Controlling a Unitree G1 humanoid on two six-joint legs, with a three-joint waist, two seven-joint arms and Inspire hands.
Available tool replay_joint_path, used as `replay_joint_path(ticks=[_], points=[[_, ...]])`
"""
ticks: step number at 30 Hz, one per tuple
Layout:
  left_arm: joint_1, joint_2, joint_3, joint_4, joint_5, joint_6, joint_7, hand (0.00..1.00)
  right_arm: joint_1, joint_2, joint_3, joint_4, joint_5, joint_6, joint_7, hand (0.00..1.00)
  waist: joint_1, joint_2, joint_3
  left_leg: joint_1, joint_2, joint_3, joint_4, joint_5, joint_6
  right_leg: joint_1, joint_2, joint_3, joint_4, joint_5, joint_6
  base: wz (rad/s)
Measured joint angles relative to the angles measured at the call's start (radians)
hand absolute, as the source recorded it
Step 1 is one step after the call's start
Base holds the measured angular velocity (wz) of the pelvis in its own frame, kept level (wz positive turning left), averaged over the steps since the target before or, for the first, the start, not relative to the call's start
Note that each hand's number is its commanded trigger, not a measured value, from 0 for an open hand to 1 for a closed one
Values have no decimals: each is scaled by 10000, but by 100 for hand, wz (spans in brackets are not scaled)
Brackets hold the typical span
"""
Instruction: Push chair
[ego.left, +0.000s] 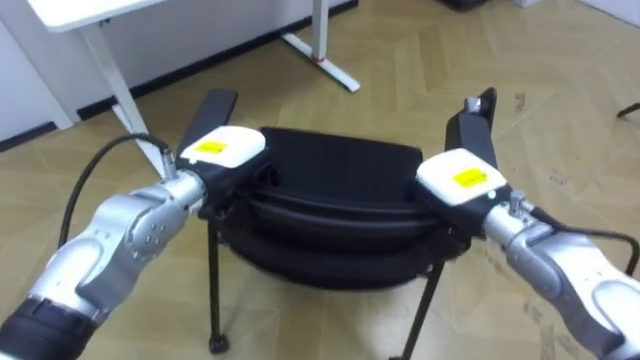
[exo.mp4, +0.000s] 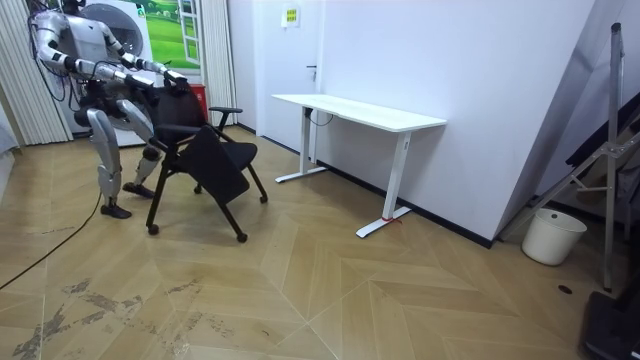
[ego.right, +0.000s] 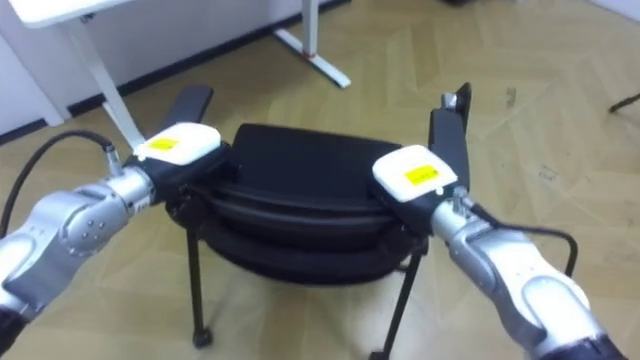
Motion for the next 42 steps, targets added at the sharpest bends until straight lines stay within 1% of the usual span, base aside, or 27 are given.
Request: replay_joint_path(ticks=[1,2,4,5,6,7,9,10,13,14,15,16,17,19,20,21,23,26,29,32,34,35,36,37,38,41,42], points=[[-6,3,8,-32,-1,9,46,100,-4,-20,2,6,34,0,-143,100,56,17,-4,-287,-307,231,-866,-100,20,-79,-13,12,117,-90,-61,0],[-6,11,19,-60,2,17,45,100,-7,-21,1,8,29,1,-193,100,108,29,-12,-401,-405,362,-1416,-87,3,-98,-3,13,150,-143,-90,-25],[-3,23,21,-136,0,-9,36,100,-5,-262,129,-67,99,1,-314,100,323,133,-64,-418,-873,1031,-4090,276,29,-138,89,224,304,-360,-87,-32],[1,27,21,-149,-16,-18,8,100,0,-312,170,-88,132,3,-330,100,332,185,-86,-373,-1003,1073,-4624,462,157,-126,115,255,305,-421,-59,-35],[4,46,20,-149,-38,-28,-60,100,73,-330,209,-168,113,47,-362,100,391,205,-110,-227,-1165,1043,-5110,1103,497,21,107,412,293,-539,23,-26],[8,46,15,-163,-46,-41,-94,100,239,-361,198,-339,96,135,-450,100,427,202,-222,-44,-1334,1050,-5310,1500,777,84,13,507,279,-647,168,-19],[8,35,15,-221,-46,3,-83,100,370,-440,172,-557,27,166,-576,100,356,164,-243,144,-1585,1107,-5279,1677,1063,267,-175,604,249,-796,401,-10],[8,35,15,-234,-42,7,-102,100,503,-447,165,-739,-26,292,-583,100,311,64,-281,294,-1770,1251,-5246,1558,1231,373,-366,795,222,-888,557,-18],[2,62,17,-369,-39,28,-119,100,424,-556,150,-871,-34,339,-595,100,305,20,-297,427,-2045,1501,-5120,1099,1406,379,-721,965,598,-1035,836,-30],[-9,58,17,-390,-39,30,-90,100,407,-603,151,-883,-45,329,-677,100,242,18,-288,490,-2172,1542,-5037,856,1489,55,-997,908,1592,-1046,909,-12],[-8,54,14,-377,-39,29,-72,100,414,-608,157,-879,-47,321,-678,100,134,-58,-275,671,-2319,1580,-5027,688,1554,-392,-1354,925,2996,-819,1240,0],[-2,54,-26,-361,-39,26,-73,100,457,-618,158,-828,-41,243,-681,100,-25,-123,-258,905,-2460,1582,-5017,538,1676,-892,-1682,1024,4399,-247,1447,9],[-2,41,-71,-343,-38,31,-70,100,482,-632,158,-779,-38,173,-684,100,-71,-128,-257,1029,-2491,1572,-4994,426,1719,-1124,-1784,1074,4990,184,1464,12],[-3,134,-247,-342,-38,40,-65,100,507,-617,177,-560,6,-74,-692,100,-275,-71,-249,1383,-2451,1402,-4787,-37,1779,-1931,-1945,1221,6695,2172,1449,5],[-3,154,-307,-342,-36,47,-28,100,513,-602,180,-468,38,-145,-728,100,-318,-50,-236,1470,-2431,1358,-4753,-147,1802,-2077,-1944,1272,6994,2499,1534,0],[-3,190,-387,-341,-35,66,40,100,512,-598,183,-343,41,-287,-823,100,-394,21,-192,1633,-2380,1297,-4679,-328,1833,-2418,-1917,1360,7543,2598,1558,13],[5,225,-490,-322,-39,85,112,100,573,-603,182,-305,41,-374,-867,100,-622,121,-165,1857,-2374,1155,-4639,-502,1891,-2997,-1933,1388,8220,2514,1536,16],[8,264,-512,-226,-53,-31,215,100,641,-622,197,-303,116,-444,-886,100,-644,176,-135,2237,-2363,1121,-4573,-900,1898,-3783,-1814,1524,7970,2094,1512,-3],[7,355,-569,-134,-214,-129,379,100,652,-687,206,-361,194,-505,-912,100,-744,303,-132,2507,-2335,1101,-4534,-1214,1891,-4421,-1587,1603,6502,1751,1465,0],[8,415,-648,-137,-213,-129,410,100,681,-703,211,-363,267,-573,-843,100,-839,313,-136,2901,-2330,915,-4541,-1530,1808,-4543,-1012,1628,3889,1685,1437,12],[2,441,-637,-144,-250,-171,467,100,683,-782,205,-455,300,-615,-819,100,-860,312,-153,3117,-2330,791,-4534,-1793,1715,-4494,-695,1582,1519,2072,1138,14],[2,436,-636,-145,-236,-171,497,100,683,-816,204,-500,300,-614,-805,100,-891,313,-153,3179,-2352,708,-4528,-1865,1680,-4452,-614,1601,1041,2244,1126,32],[3,418,-636,-144,-224,-169,552,100,690,-875,205,-598,299,-613,-714,100,-1077,316,-167,3320,-2365,483,-4525,-1999,1635,-4255,-519,1605,442,2696,976,53],[3,382,-638,-144,-206,-142,533,100,721,-933,205,-662,335,-618,-629,100,-1200,344,-184,3466,-2327,233,-4543,-2126,1540,-3979,-412,1587,309,2966,658,53],[3,381,-638,-152,-199,-141,538,100,721,-950,206,-667,346,-636,-612,100,-1189,366,-193,3560,-2265,182,-4561,-2198,1474,-3884,-314,1602,276,3014,582,30],[-1,373,-622,-174,-118,-151,529,100,672,-883,210,-667,319,-604,-386,100,-982,473,-275,3962,-1802,155,-4550,-2515,1045,-3479,15,1195,285,2938,248,-1],[0,354,-614,-172,-75,-131,523,100,645,-836,208,-662,280,-602,-286,100,-942,507,-274,4069,-1605,166,-4307,-2559,935,-3272,101,969,318,2775,46,18]])
